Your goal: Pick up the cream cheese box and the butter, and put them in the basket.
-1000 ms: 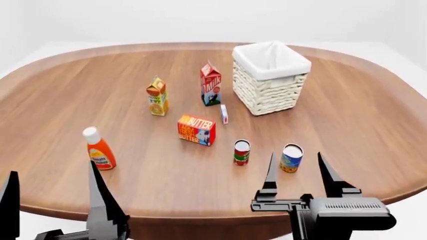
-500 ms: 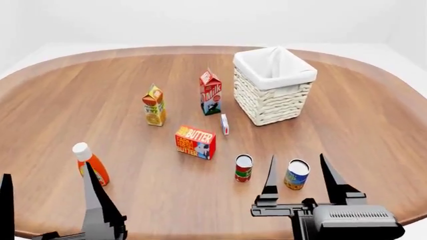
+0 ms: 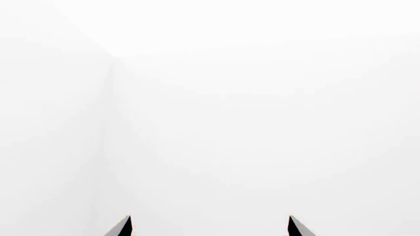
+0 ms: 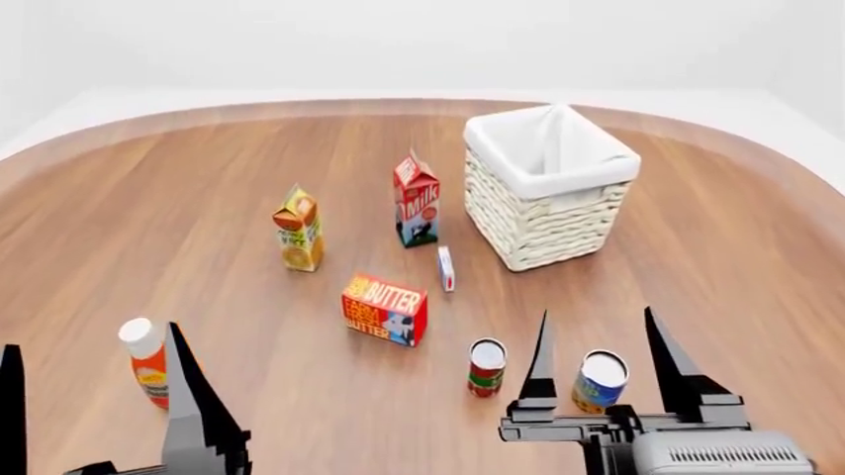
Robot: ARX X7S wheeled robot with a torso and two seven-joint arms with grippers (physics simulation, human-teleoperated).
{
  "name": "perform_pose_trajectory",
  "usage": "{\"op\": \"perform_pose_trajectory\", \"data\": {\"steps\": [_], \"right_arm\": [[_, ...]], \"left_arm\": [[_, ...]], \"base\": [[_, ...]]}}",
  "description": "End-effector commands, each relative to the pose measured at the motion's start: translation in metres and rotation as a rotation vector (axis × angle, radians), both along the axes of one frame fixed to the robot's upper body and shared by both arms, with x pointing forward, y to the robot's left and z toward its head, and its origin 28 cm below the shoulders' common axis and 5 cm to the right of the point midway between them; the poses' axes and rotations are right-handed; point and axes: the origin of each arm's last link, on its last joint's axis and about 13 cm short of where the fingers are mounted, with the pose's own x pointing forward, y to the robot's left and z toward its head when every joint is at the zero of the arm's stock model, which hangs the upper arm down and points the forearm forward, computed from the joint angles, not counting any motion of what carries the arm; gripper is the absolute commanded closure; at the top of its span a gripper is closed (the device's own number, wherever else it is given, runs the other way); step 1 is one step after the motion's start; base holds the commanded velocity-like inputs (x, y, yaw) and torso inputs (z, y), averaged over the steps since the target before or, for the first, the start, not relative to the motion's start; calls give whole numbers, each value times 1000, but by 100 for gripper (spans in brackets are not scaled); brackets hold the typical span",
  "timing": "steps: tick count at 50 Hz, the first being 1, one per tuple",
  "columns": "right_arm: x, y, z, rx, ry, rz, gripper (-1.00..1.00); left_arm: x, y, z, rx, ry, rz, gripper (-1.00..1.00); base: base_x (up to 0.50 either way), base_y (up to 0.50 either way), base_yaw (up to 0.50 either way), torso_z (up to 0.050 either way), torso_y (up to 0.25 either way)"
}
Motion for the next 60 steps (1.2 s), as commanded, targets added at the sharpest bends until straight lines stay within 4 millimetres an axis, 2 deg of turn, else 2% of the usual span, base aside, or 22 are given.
{"op": "perform_pose_trajectory", "data": {"steps": [1, 60], "right_arm": [[-2, 0, 1, -1, -12, 0, -100], [-5, 0, 3, 3, -20, 0, -100]], "left_arm": [[-2, 0, 0, 3, -13, -8, -100], [-7, 0, 2, 1, -56, -20, -100]], "base": [[191, 0, 0, 0, 0], [191, 0, 0, 0, 0]]}}
